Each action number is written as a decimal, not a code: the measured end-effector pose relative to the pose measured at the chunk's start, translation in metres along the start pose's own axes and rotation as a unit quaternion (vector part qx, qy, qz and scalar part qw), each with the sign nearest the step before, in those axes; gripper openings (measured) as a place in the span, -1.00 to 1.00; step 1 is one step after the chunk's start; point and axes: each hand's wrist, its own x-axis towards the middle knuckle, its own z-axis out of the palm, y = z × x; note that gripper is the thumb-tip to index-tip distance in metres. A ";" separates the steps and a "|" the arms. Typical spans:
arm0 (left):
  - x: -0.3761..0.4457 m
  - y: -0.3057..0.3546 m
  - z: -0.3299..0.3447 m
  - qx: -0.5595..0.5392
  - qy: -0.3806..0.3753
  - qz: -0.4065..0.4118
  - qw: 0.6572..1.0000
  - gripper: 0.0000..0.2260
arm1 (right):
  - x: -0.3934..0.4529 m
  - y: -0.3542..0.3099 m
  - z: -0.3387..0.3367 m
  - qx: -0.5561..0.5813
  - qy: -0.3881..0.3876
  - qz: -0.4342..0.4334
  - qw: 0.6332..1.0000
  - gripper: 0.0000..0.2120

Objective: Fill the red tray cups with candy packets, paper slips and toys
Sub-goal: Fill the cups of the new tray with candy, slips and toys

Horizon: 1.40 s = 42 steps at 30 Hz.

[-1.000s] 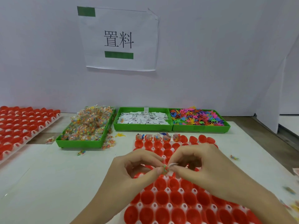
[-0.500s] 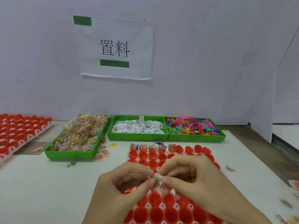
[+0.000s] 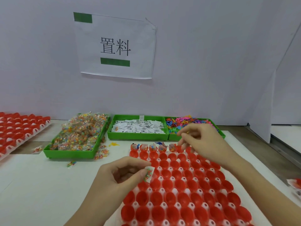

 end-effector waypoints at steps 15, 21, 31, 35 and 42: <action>0.011 -0.006 -0.014 -0.006 0.020 0.021 1.000 -0.83 | 0.174 0.088 0.051 -0.210 0.083 0.084 0.970 -0.76; 0.013 -0.008 -0.018 0.001 0.030 0.025 0.999 -0.83 | 0.181 0.090 0.057 -0.235 0.096 0.064 0.965 -0.90; 0.008 0.000 -0.015 0.003 0.057 0.010 0.998 -0.86 | 0.141 0.067 0.023 -0.037 0.136 0.071 0.987 -0.88; 0.003 0.005 -0.011 -0.003 0.046 -0.012 0.999 -0.89 | 0.082 0.037 0.008 0.156 0.053 0.044 0.985 -0.75; -0.005 0.008 0.000 0.023 0.016 -0.015 1.000 -0.84 | -0.026 -0.010 0.019 0.236 -0.125 -0.001 0.964 -0.90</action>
